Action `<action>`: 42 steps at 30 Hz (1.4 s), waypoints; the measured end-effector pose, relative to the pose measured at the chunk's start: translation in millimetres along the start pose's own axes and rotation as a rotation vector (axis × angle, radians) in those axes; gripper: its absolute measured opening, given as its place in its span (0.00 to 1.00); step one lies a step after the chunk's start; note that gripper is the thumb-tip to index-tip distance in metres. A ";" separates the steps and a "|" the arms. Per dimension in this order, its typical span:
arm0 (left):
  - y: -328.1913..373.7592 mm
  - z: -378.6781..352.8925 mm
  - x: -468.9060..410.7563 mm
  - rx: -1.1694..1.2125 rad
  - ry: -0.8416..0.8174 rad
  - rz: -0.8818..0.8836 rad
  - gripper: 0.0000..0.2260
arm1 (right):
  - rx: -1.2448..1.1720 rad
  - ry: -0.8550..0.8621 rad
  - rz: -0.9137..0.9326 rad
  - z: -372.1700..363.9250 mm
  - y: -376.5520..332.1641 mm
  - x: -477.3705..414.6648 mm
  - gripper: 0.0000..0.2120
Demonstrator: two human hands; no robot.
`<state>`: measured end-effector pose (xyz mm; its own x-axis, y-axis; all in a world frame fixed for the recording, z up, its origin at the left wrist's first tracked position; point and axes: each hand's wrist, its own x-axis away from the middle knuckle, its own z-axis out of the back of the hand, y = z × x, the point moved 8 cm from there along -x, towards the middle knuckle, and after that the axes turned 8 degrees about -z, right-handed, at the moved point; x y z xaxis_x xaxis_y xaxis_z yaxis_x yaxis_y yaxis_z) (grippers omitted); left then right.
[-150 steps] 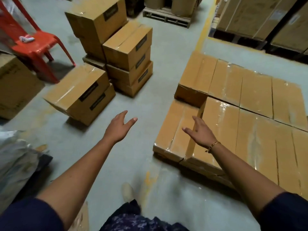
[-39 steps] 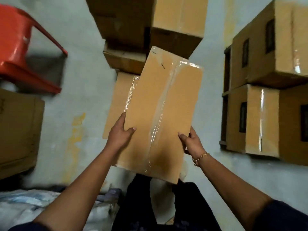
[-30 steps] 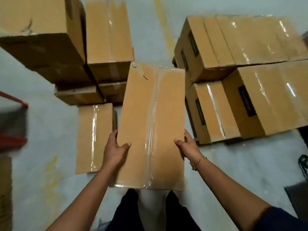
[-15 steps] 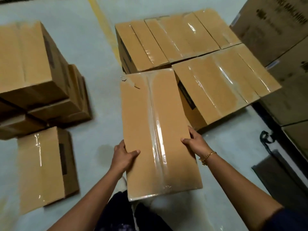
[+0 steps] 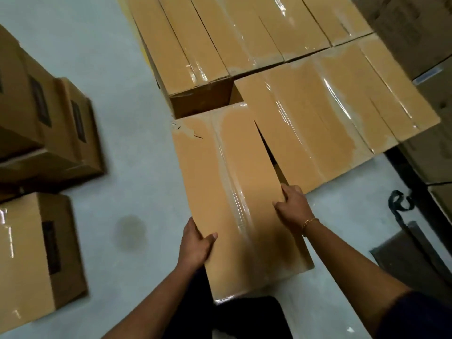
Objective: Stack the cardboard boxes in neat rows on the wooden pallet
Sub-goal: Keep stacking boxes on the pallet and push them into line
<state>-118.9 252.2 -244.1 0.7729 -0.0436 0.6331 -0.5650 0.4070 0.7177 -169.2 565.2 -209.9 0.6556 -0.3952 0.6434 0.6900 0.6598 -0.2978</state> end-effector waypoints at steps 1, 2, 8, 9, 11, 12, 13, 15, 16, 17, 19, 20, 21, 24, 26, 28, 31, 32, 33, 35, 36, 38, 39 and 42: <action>-2.9 -11.2 -10.5 0.005 0.010 0.010 0.30 | 0.038 0.000 0.015 -0.8 3.7 -18.1 0.25; -5.5 -21.2 -19.9 0.007 0.020 0.021 0.30 | 0.068 0.000 0.026 -1.5 7.0 -34.1 0.24; -23.0 -76.0 -67.8 0.000 0.093 0.038 0.31 | 0.251 -0.012 0.076 -11.7 30.0 -108.0 0.26; -25.6 -81.9 -73.3 -0.003 0.106 0.035 0.32 | 0.261 -0.005 0.093 -14.6 32.7 -115.3 0.25; -34.3 -92.0 -83.2 -0.006 0.141 0.039 0.32 | 0.281 0.026 0.139 -19.9 36.4 -127.7 0.24; -38.8 -96.4 -87.1 -0.008 0.152 0.042 0.32 | 0.285 0.040 0.160 -22.6 38.0 -132.2 0.24; -43.7 -100.4 -90.8 -0.011 0.163 0.042 0.32 | 0.285 0.052 0.177 -25.1 40.1 -135.5 0.24; -50.7 -107.3 -95.6 -0.025 0.190 0.036 0.32 | 0.291 0.069 0.211 -29.0 45.4 -140.6 0.25; -53.0 -110.4 -97.5 -0.028 0.200 0.034 0.32 | 0.294 0.077 0.222 -30.1 47.4 -142.6 0.25; -54.3 -113.7 -99.1 -0.026 0.212 0.029 0.32 | 0.293 0.084 0.229 -30.3 49.3 -144.4 0.26; -53.7 -118.6 -100.5 -0.017 0.236 0.010 0.30 | 0.278 0.098 0.244 -30.0 50.9 -146.6 0.27; -53.4 -120.1 -101.3 -0.013 0.247 0.003 0.30 | 0.270 0.106 0.253 -29.8 50.8 -146.9 0.28; -53.0 -121.1 -102.1 -0.008 0.256 -0.001 0.29 | 0.266 0.111 0.263 -29.5 51.2 -146.4 0.28; -53.1 -122.0 -103.8 -0.004 0.264 -0.006 0.30 | 0.240 0.116 0.300 -28.6 56.2 -141.3 0.26; -51.8 -122.5 -101.9 -0.013 0.260 -0.020 0.31 | 0.194 0.136 0.342 -23.7 63.4 -133.9 0.24; -52.1 -123.5 -97.1 -0.022 0.249 -0.033 0.35 | 0.160 0.170 0.411 -15.5 73.0 -123.6 0.24; -59.9 -129.3 -82.4 -0.078 0.209 -0.020 0.48 | 0.241 0.189 0.481 -7.9 99.3 -110.8 0.34; -64.0 -133.4 -75.0 -0.108 0.186 -0.012 0.53 | 0.303 0.173 0.491 -8.8 111.3 -108.4 0.40; -66.9 -138.9 -65.6 -0.146 0.156 -0.013 0.58 | 0.378 0.157 0.508 -11.3 123.8 -106.2 0.47; -74.7 -151.0 -44.3 -0.246 0.093 -0.025 0.66 | 0.544 0.146 0.556 -19.4 148.8 -102.7 0.59; -79.6 -156.7 -33.5 -0.286 0.071 -0.036 0.69 | 0.626 0.140 0.577 -24.4 159.7 -101.7 0.63; -92.8 -166.9 -15.7 -0.322 0.035 -0.043 0.71 | 0.752 0.113 0.602 -36.1 176.6 -100.3 0.68; -100.4 -172.0 -10.0 -0.328 0.018 -0.046 0.71 | 0.793 0.102 0.607 -41.5 182.5 -99.2 0.69; -109.0 -181.8 -8.5 -0.357 0.024 -0.069 0.71 | 0.827 0.156 0.604 -46.3 186.5 -102.1 0.68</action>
<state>-11.3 374.1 -380.4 0.8145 -0.0625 0.5767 -0.3778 0.6972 0.6092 -93.2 699.0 -363.8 0.8956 0.1079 0.4316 -0.1547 0.9851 0.0749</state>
